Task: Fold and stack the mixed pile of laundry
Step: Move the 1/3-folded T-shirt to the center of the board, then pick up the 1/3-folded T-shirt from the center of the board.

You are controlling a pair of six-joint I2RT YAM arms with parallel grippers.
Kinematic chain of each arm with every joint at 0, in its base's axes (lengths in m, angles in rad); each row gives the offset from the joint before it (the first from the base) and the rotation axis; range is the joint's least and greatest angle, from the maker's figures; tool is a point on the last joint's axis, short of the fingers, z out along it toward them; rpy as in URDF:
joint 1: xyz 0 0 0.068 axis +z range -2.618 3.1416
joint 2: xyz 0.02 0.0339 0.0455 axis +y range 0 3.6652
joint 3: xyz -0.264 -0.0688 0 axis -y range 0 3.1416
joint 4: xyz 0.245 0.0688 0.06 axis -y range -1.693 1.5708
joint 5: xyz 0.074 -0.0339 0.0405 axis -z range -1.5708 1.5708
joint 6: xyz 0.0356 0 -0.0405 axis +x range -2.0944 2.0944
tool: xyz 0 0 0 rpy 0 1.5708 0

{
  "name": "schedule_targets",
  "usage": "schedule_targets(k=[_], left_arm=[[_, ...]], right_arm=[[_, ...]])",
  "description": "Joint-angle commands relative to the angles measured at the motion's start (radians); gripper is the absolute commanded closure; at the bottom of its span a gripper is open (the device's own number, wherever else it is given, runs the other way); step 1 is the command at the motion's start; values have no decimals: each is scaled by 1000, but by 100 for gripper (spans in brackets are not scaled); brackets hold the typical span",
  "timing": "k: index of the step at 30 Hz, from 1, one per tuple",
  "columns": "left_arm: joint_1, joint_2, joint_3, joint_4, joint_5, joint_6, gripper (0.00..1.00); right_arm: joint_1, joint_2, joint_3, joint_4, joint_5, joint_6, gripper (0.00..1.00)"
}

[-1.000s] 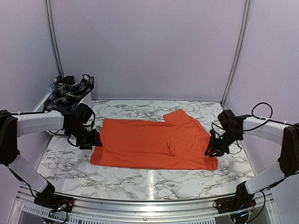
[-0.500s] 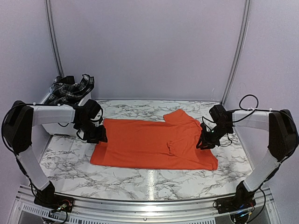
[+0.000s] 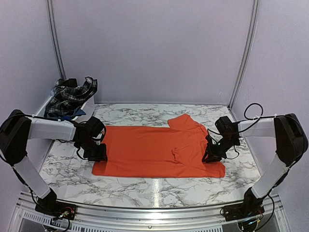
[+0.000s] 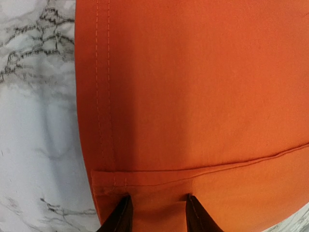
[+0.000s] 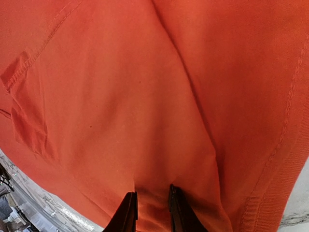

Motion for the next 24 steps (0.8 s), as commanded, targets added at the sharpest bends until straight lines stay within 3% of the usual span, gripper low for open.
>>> schedule_targets(k=[1,6,13,24], left_arm=[[-40,-49,-102,-72,-4,-69,60],[-38,-97,-85,-89,-20,-82,54],[42,-27,161,-129,9,10,37],[116,225,516,-158,-25,105,27]], right_arm=[[14,-33,-78,-56,-7,-10,76],[15,-91,-53,-82,-86,-28,74],[-64,-75,235,-69,-52,-88,58],[-73,395,858,-55,101,-134,55]])
